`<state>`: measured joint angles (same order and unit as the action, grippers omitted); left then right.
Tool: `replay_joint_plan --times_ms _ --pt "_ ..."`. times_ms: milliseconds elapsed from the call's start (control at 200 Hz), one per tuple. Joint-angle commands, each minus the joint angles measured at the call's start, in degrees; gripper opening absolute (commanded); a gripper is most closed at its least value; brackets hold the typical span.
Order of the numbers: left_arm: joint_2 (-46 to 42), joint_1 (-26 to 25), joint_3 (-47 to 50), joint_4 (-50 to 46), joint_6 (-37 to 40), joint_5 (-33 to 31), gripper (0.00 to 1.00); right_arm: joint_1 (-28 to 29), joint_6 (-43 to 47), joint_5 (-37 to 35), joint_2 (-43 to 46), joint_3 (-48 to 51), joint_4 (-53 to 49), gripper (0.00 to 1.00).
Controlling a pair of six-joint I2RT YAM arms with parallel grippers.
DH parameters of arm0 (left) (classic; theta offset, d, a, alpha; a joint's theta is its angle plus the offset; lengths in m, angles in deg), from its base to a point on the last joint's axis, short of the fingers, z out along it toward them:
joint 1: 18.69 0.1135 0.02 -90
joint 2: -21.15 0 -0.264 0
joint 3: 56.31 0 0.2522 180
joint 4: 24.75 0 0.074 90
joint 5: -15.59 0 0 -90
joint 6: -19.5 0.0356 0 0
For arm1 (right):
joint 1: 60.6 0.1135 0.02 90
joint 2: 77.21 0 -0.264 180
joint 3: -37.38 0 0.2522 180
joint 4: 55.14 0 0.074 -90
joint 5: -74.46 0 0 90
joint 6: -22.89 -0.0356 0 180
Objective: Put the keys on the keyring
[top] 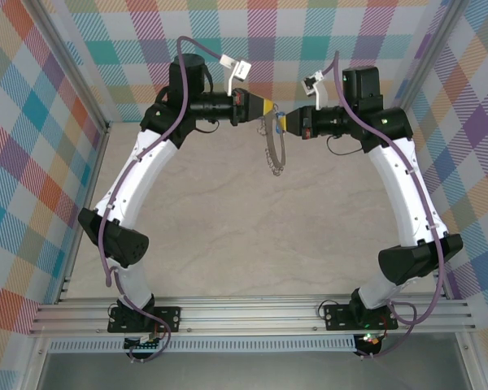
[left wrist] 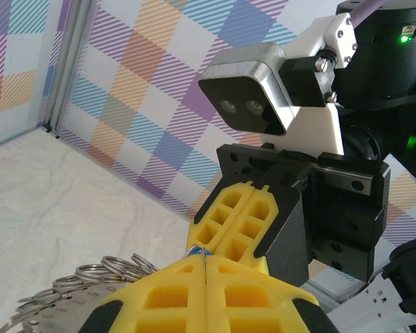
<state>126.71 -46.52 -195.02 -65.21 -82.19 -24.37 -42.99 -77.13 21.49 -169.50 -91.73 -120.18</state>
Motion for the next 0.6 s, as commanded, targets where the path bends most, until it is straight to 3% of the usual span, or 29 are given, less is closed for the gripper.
replay_joint_plan --times_ms 0,595 --pt "-3.8 -0.1 0.6 1.9 0.6 1.8 0.0 0.1 0.2 -0.2 -0.1 -4.7 -0.4 0.0" --pt "-4.1 -0.2 1.8 2.1 0.6 2.7 0.0 3.3 2.1 1.4 -10.1 -22.6 -8.4 0.0"
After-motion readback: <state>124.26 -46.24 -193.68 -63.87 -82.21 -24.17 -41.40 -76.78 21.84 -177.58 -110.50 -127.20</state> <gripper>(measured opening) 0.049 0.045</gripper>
